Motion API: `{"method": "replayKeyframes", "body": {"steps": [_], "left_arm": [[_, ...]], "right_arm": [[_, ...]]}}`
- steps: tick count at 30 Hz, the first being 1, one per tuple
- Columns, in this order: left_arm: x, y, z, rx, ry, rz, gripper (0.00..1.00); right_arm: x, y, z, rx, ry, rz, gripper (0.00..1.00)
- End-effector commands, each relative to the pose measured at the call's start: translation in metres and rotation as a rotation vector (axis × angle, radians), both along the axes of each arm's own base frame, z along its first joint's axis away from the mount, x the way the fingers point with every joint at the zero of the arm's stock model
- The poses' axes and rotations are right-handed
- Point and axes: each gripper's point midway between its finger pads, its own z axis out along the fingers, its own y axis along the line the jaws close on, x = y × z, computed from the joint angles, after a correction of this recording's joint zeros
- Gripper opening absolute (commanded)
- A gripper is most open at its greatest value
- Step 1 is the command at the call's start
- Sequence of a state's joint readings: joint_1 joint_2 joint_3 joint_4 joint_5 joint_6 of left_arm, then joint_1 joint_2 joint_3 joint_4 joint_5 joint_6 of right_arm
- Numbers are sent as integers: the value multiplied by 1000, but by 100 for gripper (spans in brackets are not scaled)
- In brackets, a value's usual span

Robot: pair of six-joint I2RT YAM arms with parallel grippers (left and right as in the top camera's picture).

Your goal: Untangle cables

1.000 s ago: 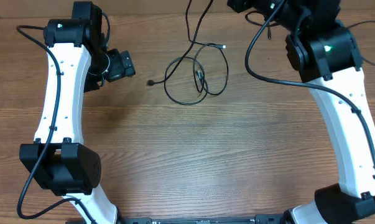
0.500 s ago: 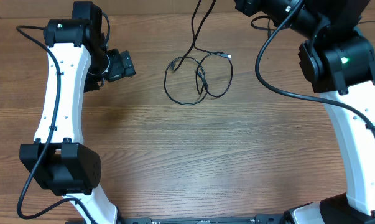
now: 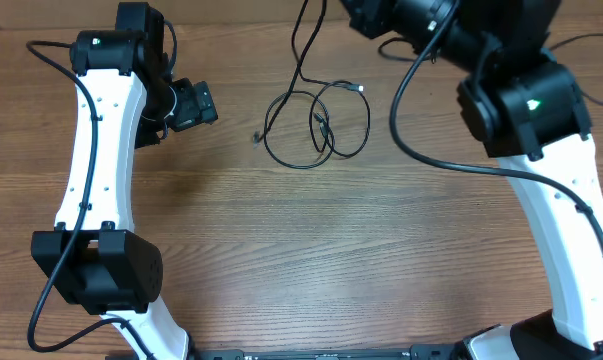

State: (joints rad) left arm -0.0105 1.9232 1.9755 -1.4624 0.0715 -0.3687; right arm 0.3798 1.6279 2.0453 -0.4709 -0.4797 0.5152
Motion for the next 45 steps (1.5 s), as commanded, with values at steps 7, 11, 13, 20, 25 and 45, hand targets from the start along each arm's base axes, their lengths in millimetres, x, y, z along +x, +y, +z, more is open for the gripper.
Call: {"method": "replayKeyframes", "body": {"steps": [7,11,13,20,25,45], "left_arm": [[1,0,1,-7,-5,22,99],[1,0,1,-7,-4,23,99],[1,0,1,-7,-5,22,100],[1,0,1,-7,-5,22,100],[1,0,1,-8,-5,22,99],[1,0,1,-7,-5,22,100]], "right_arm": [[-32,-99,114,54,-310,-269,4],[-20,-109,100,4,-275,-338,4],[-13,-113,90,-8,-235,-372,4],[-34,-50,69,-28,-176,-99,4],[-59,-11,78,-1,-218,14,4],[17,-238,18,-321,10,-1118,4]]}}
